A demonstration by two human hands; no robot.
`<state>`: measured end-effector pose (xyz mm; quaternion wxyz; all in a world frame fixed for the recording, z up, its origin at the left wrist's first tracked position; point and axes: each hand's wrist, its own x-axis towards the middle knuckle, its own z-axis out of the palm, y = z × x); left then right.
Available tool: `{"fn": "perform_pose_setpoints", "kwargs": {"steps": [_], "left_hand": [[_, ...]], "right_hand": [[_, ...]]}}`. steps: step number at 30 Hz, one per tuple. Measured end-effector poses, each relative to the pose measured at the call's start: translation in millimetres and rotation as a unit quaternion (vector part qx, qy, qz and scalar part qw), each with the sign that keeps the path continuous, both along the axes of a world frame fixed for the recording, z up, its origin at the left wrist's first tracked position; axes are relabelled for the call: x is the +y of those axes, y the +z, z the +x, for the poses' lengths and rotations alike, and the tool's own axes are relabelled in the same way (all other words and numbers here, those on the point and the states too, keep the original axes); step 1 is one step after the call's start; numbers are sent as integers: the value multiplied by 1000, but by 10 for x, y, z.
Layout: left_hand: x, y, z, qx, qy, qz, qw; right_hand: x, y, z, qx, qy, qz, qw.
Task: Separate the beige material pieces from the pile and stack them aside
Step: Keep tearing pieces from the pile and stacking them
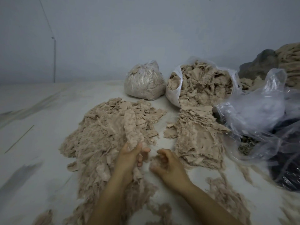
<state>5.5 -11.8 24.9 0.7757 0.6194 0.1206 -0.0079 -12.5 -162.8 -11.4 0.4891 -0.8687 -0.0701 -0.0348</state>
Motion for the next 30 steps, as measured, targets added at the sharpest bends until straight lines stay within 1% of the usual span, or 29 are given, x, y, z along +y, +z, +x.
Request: {"fn": "perform_pose_setpoints", "kwargs": {"steps": [1, 2, 3, 4, 5, 6, 7, 8, 9, 10, 11, 12, 13, 14, 15, 17, 19, 20, 22, 24, 25, 28, 30], "left_hand": [[-19, 14, -17, 4, -6, -21, 1000], [-27, 8, -22, 5, -5, -13, 1000], [-27, -3, -26, 3, 4, 53, 999], [-22, -28, -21, -3, 27, 167, 986], [-16, -47, -29, -12, 57, 277, 959], [-16, -50, -57, -36, 87, 348, 933], [-19, -42, -88, -67, 104, 375, 919], [-25, -37, -107, -98, 100, 375, 916], [-29, -41, -108, -122, 77, 353, 925], [-38, -49, -114, -134, 39, 314, 939], [-48, -63, -117, -137, -2, 266, 954], [-59, -60, -125, -132, -46, 231, 963], [-73, -57, -131, -125, -94, 209, 965], [-101, -43, -143, -112, -134, 203, 964], [-142, -40, -151, -99, -163, 195, 962], [-234, -53, -160, -80, -176, 177, 965], [-312, -78, -134, -75, -154, 157, 973], [-345, -73, -124, -70, -127, 148, 978], [-370, -39, -102, -31, -46, 86, 995], [-323, -27, -43, 10, 28, 10, 999], [-286, -17, -29, 20, 51, -4, 999], [-115, 4, 27, 37, 118, 3, 992], [-50, 21, 54, 22, 136, 16, 990]], "right_hand": [[18, -21, -2, 3, 18, -52, 998], [21, -63, 6, 5, 29, -117, 993], [13, -90, 14, 9, 30, -197, 980], [-1, -101, 24, 11, 26, -267, 963], [-9, -101, 38, 8, 14, -297, 955], [-10, -102, 53, -3, -1, -279, 960], [-5, -85, 56, -14, -13, -219, 976], [0, -53, 50, -17, -27, -135, 990], [4, -9, 37, -8, -47, -46, 998], [-3, 20, 40, 5, -69, 42, 997], [-11, 57, 41, 26, -83, 128, 988], [-12, 92, 33, 56, -81, 219, 971], [-9, 122, 21, 91, -69, 304, 946], [-13, 148, 8, 118, -57, 360, 924], [-20, 171, -1, 131, -50, 378, 915], [-29, 190, -13, 126, -51, 356, 925], [-30, 188, -23, 104, -61, 321, 940], [-37, 182, -29, 90, -66, 304, 946], [-75, 146, -34, 73, -64, 278, 956], [-133, 108, -46, 76, -57, 261, 961], [-175, 79, -51, 76, -60, 249, 964], [-297, -36, -62, 56, -108, 181, 976], [-309, -60, -105, 80, -112, 125, 983]]}}
